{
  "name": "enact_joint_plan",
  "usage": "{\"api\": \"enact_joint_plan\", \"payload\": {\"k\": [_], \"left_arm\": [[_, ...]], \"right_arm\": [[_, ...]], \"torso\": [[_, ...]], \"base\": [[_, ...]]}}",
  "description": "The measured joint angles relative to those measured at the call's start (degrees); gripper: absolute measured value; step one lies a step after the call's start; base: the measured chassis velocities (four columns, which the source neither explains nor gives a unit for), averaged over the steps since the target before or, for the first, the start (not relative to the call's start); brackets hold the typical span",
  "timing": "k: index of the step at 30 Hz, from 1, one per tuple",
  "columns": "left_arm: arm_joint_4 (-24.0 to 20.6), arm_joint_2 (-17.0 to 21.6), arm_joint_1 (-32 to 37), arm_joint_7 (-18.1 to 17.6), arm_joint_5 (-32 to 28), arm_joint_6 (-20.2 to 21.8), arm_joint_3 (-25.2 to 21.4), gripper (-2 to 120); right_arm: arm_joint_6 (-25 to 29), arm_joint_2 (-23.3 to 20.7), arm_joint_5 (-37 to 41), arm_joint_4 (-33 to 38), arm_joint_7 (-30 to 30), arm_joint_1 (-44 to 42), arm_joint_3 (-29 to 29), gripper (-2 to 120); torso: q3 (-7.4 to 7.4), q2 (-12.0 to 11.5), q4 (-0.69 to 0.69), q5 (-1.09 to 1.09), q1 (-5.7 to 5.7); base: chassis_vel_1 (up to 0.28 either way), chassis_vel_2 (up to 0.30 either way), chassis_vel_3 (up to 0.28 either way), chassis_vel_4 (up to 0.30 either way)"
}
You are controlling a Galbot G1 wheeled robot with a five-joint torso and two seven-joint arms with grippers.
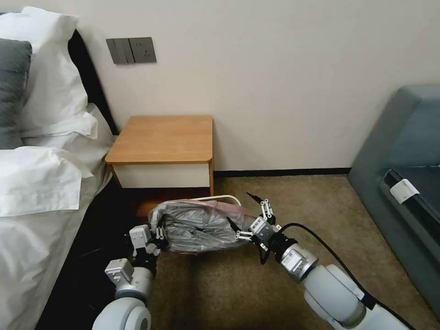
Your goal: Pick up the garbage bag from the table and place it over the trash can.
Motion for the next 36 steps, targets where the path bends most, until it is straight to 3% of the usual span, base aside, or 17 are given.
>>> {"api": "enact_joint_plan", "payload": {"k": [22,36], "left_arm": [[0.7,-0.7,1.6,0.4,2.9,-0.5,0.7,4],[-1.0,-0.5,2.9,1.0,3.7,-1.8,0.8,4]], "right_arm": [[2.0,1.8,-2.2,-1.6,1.6,2.9,1.4,92],[2.1,1.5,0.4,-5.7,2.9,4.9,3.8,93]], "torso": [[0.0,0.0,0.0,0.0,0.0],[0.0,0.0,0.0,0.0,0.0]], "base": [[0.0,0.0,0.0,0.0],[0.0,0.0,0.0,0.0]]}}
